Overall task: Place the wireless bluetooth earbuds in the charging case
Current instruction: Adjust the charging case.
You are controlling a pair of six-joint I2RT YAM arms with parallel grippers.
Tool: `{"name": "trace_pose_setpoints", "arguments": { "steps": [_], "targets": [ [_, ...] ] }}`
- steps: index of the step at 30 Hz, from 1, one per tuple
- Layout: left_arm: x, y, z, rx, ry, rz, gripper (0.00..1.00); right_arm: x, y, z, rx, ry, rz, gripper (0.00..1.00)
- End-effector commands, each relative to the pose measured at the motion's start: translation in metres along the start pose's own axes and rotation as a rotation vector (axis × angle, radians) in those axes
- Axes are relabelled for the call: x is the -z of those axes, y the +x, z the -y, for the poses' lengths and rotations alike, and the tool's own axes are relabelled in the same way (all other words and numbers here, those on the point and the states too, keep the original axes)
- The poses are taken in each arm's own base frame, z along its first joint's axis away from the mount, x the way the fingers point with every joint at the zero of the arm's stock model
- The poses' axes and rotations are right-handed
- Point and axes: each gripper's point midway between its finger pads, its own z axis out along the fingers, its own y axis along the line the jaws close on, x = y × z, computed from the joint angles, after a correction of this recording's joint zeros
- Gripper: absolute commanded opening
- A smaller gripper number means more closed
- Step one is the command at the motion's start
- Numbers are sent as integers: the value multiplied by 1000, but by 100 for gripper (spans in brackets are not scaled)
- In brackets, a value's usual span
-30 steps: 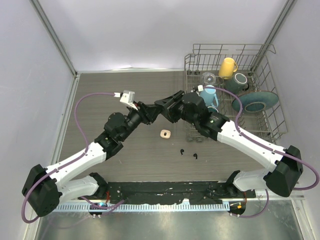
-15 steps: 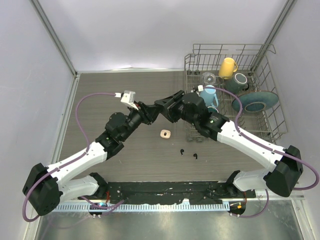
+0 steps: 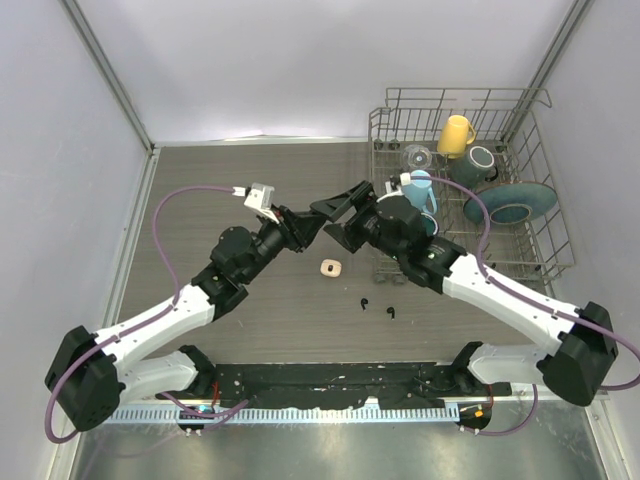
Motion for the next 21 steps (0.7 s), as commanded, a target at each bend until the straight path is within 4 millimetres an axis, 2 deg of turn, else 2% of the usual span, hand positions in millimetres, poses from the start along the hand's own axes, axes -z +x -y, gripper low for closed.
{"name": "trace_pose_setpoints", "arguments": {
  "steps": [1,3,5,7,8,9,10,11,13,14,18,21],
  "targets": [
    [7,-20,14,-115,86,77,0,34,-11,-51,122,-247,10,82],
    [12,-19,24,-160,143,67,0,37,-24,-46,135,-228,26,83],
    [17,-19,28,-231,182,66,0,44,-21,-44,155,-237,-31,84],
    [23,-20,38,-284,245,61,0,48,-29,-46,185,-254,-69,84],
    [25,-21,43,-323,274,62,0,50,-19,-44,195,-257,-147,84],
    [28,-23,45,-337,291,57,0,51,-22,-40,197,-245,-167,84],
    [29,-23,47,-346,309,47,0,53,-19,-39,203,-250,-200,84],
    [31,-26,58,-356,370,33,0,55,-16,-38,200,-256,-236,84],
    [31,-27,56,-351,398,-3,0,62,-7,-38,205,-275,-307,84],
    [34,-29,65,-352,458,-16,0,64,-4,-38,211,-283,-325,84],
    [31,-31,63,-329,528,-64,0,75,9,-44,219,-321,-410,84],
    [28,-28,65,-323,568,-92,0,79,15,-40,209,-320,-456,84]
  ]
}}
